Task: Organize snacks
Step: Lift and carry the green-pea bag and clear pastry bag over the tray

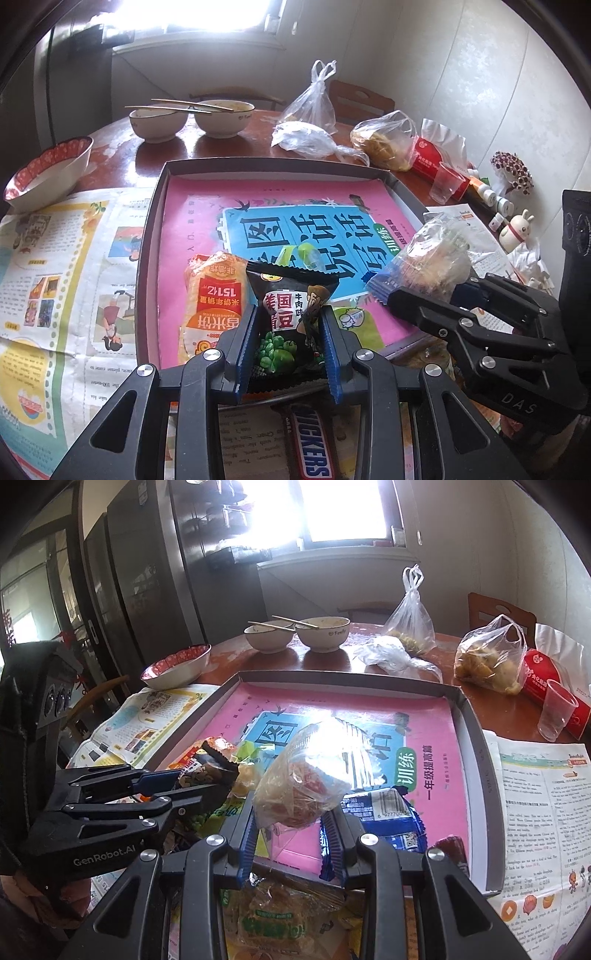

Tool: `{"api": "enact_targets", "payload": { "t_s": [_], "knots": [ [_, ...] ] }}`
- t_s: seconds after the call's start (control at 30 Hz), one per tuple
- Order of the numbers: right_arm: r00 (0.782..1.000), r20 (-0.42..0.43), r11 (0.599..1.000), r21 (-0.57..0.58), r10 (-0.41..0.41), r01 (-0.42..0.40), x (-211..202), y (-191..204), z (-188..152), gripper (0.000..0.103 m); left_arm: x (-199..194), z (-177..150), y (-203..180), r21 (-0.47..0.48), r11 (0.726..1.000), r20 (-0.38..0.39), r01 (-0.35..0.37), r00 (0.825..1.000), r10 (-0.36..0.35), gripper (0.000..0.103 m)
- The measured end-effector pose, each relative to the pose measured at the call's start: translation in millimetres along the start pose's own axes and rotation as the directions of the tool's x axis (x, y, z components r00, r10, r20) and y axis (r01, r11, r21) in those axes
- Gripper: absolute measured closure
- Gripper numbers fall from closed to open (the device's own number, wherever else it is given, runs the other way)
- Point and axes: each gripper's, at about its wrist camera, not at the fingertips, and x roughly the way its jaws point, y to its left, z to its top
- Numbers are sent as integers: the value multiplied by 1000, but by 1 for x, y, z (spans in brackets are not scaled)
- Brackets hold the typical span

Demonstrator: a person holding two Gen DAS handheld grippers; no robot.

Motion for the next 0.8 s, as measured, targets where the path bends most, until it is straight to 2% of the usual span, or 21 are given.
{"api": "enact_targets", "payload": {
  "t_s": [0.8],
  "knots": [
    [999, -35, 1000, 3, -14, 15, 10, 0, -9, 68, -2, -2, 5, -14, 1000, 7, -1, 1000, 1, 69]
  ]
}}
